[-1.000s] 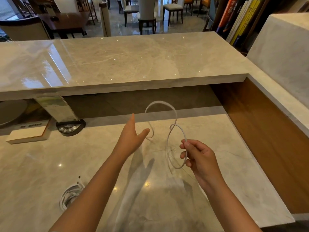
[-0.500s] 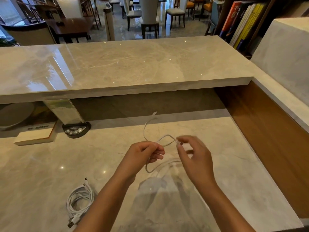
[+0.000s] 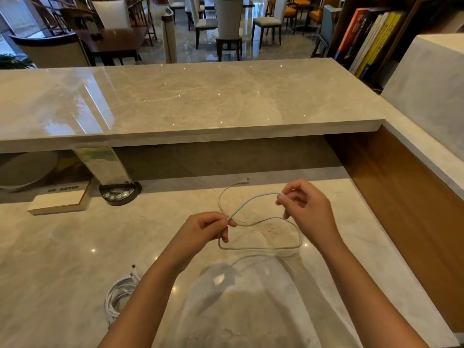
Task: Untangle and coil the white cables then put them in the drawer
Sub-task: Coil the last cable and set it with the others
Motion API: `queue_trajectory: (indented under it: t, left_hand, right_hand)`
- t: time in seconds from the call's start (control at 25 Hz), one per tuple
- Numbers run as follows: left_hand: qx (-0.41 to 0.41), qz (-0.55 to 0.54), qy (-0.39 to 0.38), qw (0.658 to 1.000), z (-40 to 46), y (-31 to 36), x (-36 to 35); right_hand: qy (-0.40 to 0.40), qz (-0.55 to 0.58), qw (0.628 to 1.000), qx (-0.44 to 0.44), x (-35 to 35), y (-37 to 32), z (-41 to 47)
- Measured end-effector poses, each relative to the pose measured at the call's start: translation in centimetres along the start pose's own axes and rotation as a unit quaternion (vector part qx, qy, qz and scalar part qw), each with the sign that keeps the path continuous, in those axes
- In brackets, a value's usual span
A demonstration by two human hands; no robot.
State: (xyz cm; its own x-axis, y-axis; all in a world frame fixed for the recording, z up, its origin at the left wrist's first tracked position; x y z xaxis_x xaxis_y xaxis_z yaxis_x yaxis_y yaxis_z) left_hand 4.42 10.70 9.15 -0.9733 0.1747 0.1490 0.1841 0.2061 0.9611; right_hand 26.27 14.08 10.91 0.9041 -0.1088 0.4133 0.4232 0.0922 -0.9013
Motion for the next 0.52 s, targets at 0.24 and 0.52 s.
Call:
queue_trajectory:
  t: [0.24, 0.52]
  left_hand:
    - [-0.003, 0.150, -0.020, 0.988, -0.4, -5.3, 1.3]
    - [-0.017, -0.158, 0.070, 0.985, -0.4, -1.7, 1.3]
  right_hand:
    - [0.077, -0.257, 0.961, 0.073, 1.2, 1.9, 1.1]
    - [-0.022, -0.414, 0.909, 0.031, 0.2, 3.5, -0.8]
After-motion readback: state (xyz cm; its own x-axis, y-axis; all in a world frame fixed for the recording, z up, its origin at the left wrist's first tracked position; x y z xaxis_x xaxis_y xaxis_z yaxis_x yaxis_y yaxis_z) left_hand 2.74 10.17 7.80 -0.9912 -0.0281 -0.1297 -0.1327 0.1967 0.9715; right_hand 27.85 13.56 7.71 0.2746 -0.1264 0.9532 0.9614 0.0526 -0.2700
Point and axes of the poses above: each hand's wrist, its own z-axis towards the middle knuckle, its own x-axis out of the back of the hand, y = z × x, the point moved 2 cm from there along z, towards the middle knuckle
